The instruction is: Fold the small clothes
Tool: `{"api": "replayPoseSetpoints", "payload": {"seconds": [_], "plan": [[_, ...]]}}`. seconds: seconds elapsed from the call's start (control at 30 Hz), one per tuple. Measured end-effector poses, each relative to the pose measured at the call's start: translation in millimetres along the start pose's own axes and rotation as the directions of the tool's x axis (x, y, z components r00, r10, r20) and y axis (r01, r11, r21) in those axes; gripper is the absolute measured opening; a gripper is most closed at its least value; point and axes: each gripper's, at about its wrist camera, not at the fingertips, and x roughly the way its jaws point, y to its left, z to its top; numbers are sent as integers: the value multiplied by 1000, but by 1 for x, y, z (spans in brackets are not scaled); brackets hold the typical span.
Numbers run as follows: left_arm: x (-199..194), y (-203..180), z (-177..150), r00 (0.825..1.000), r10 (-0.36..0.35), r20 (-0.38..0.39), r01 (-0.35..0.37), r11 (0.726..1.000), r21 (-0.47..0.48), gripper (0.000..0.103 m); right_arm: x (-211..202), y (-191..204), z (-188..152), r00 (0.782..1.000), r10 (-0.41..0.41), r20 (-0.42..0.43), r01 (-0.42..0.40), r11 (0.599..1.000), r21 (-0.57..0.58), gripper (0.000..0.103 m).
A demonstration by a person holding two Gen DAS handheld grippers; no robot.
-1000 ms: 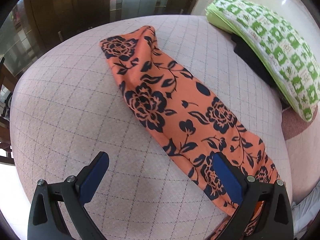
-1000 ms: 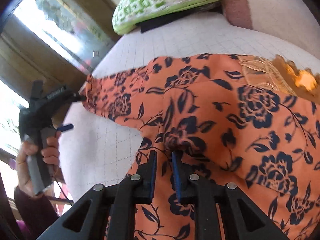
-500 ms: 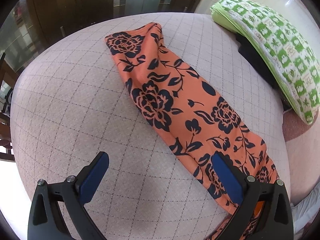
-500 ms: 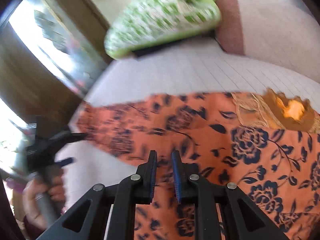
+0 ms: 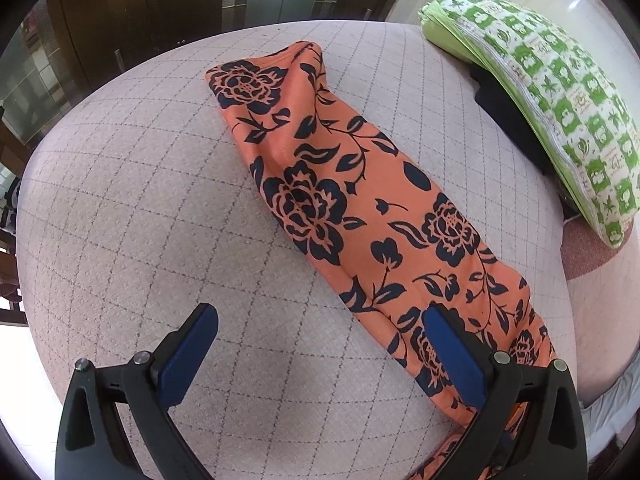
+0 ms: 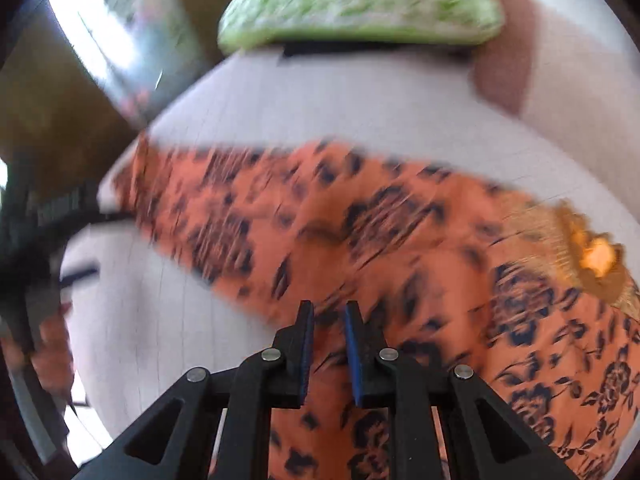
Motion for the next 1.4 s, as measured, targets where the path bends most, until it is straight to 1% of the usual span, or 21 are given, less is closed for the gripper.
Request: {"api": "replayPoseSetpoints", "payload": {"seconds": [0.07, 0.1, 0.17, 0.27, 0.33, 0.4, 0.47, 0.57, 0.63, 0.7, 0.8, 0.87, 0.97, 1.07, 1.17, 1.2, 1.23, 1.27, 1.3, 1.37, 1.4], "plan": [[0, -1, -1, 1000, -1, -2, 1, 1000, 4, 103, 6, -5, 6, 996, -92, 14, 91, 995, 33, 19], [0, -2, -2, 1000, -2, -1, 2, 1000, 5, 103, 3, -14, 12, 994, -92, 51, 87, 992, 89, 19], [-1, -1, -2, 1000, -3, 0, 3, 1000, 7, 103, -13, -33, 24, 984, -47, 171, 14, 981, 194, 19], [-1, 0, 0, 1000, -1, 1, 1, 1000, 4, 103, -47, -53, 31, 940, -61, 336, -40, 957, 286, 19], [0, 0, 1, 1000, -3, 1, 3, 1000, -2, 103, -63, -65, 30, 919, -53, 392, -78, 947, 312, 19], [0, 0, 1, 1000, -5, -1, 5, 1000, 0, 103, -61, -71, 29, 938, -64, 340, -45, 952, 303, 20], [2, -2, 1, 1000, -4, -7, 4, 1000, 11, 103, -55, -73, 19, 962, -31, 273, -46, 961, 271, 20], [4, -3, 1, 1000, -2, -18, 3, 1000, 20, 103, -56, -58, -12, 968, -85, 237, 51, 989, 142, 20], [5, -2, 0, 1000, 3, -20, -3, 1000, 17, 103, -52, -44, -39, 959, -184, 218, 176, 983, 52, 20], [5, -1, -1, 1000, -1, -22, 1, 1000, 9, 103, -51, -39, -65, 939, -288, 189, 297, 955, -21, 20], [6, -1, -4, 999, -16, -32, 17, 1000, 3, 103, -42, -36, -88, 907, -387, 167, 404, 911, -85, 20], [6, -6, -8, 999, -16, -35, 17, 1000, 18, 103, -41, -39, -94, 903, -399, 161, 416, 904, -96, 20], [6, -15, -12, 999, -12, -40, 14, 998, 53, 103, -37, -42, -95, 881, -436, 185, 455, 888, -69, 20], [6, -19, -13, 999, -4, -35, 7, 998, 67, 103, -33, -43, -89, 897, -394, 201, 409, 912, -37, 20], [7, -22, -12, 999, -10, -43, 13, 997, 71, 103, -44, -49, -83, 937, -276, 215, 272, 961, 50, 20], [7, -23, -12, 999, -10, -43, 13, 997, 74, 103, -65, -54, -86, 928, -217, 301, 194, 975, 107, 20], [7, -24, -11, 999, -5, -39, 8, 997, 78, 103, -88, -58, -93, 900, -177, 399, 124, 980, 155, 20], [7, -24, -11, 999, 0, -33, 2, 997, 80, 103, -107, -62, -102, 864, -147, 481, 60, 980, 191, 20], [7, -24, -11, 1000, 3, -30, -1, 997, 80, 103, -127, -67, -114, 808, -107, 580, -29, 975, 221, 22], [8, -27, -13, 1000, 5, -29, -3, 997, 81, 103, -145, -77, -136, 709, -58, 703, -160, 958, 240, 76], [9, -28, -14, 1000, 5, -31, -3, 996, 84, 103, -147, -81, -143, 684, -76, 726, -175, 949, 264, 103]]}}
